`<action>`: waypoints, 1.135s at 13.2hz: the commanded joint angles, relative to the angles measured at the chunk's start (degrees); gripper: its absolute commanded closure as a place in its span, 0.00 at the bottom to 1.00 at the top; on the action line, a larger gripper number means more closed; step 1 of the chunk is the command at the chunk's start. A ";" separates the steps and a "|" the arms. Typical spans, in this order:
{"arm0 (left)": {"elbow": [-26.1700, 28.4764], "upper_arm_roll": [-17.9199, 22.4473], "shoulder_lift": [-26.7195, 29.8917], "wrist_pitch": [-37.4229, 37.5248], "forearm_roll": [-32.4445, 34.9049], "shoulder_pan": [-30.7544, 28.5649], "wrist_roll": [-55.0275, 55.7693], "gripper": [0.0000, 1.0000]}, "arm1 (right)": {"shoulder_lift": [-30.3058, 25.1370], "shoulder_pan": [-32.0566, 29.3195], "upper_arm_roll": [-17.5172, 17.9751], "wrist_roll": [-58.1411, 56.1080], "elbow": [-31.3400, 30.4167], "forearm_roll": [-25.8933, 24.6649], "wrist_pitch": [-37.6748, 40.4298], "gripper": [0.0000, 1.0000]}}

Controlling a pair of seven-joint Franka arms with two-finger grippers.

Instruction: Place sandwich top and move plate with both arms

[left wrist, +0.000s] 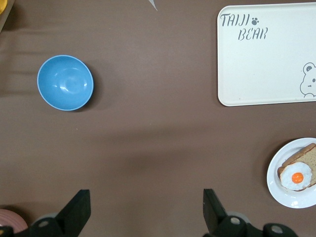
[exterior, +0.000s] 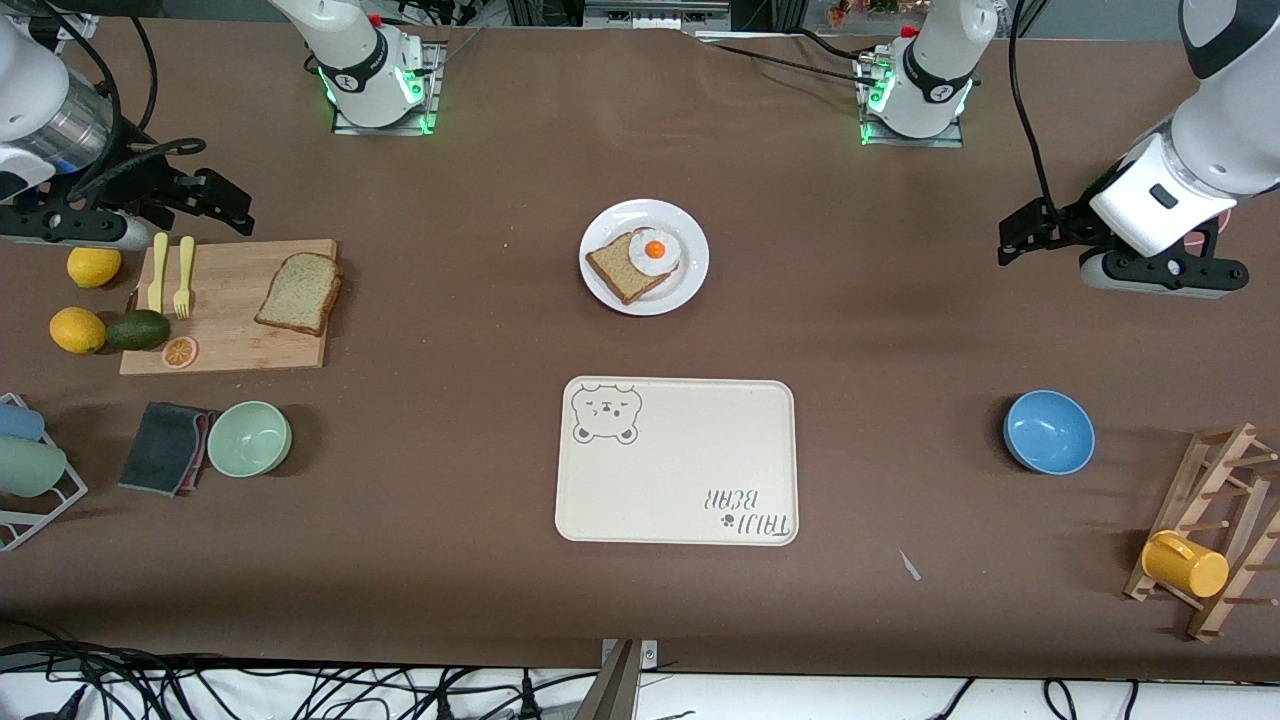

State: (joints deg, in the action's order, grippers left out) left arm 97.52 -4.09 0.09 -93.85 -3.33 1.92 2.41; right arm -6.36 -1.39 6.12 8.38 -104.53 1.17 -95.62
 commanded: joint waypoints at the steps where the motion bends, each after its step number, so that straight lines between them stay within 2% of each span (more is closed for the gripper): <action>1: -1.89 -0.48 -0.88 1.30 2.28 -0.16 0.85 0.00 | -1.20 -0.55 0.65 -0.38 -0.23 -0.73 0.60 0.00; 15: -1.89 -0.48 -0.97 1.30 2.28 -0.16 0.85 0.00 | -0.06 -0.37 1.00 0.49 0.38 -1.43 3.59 0.00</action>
State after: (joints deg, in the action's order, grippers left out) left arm 97.52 -4.09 0.08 -93.85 -3.33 1.91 2.41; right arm -6.30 -1.38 6.54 8.41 -104.54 0.35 -92.97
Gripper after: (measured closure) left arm 0.000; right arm 0.000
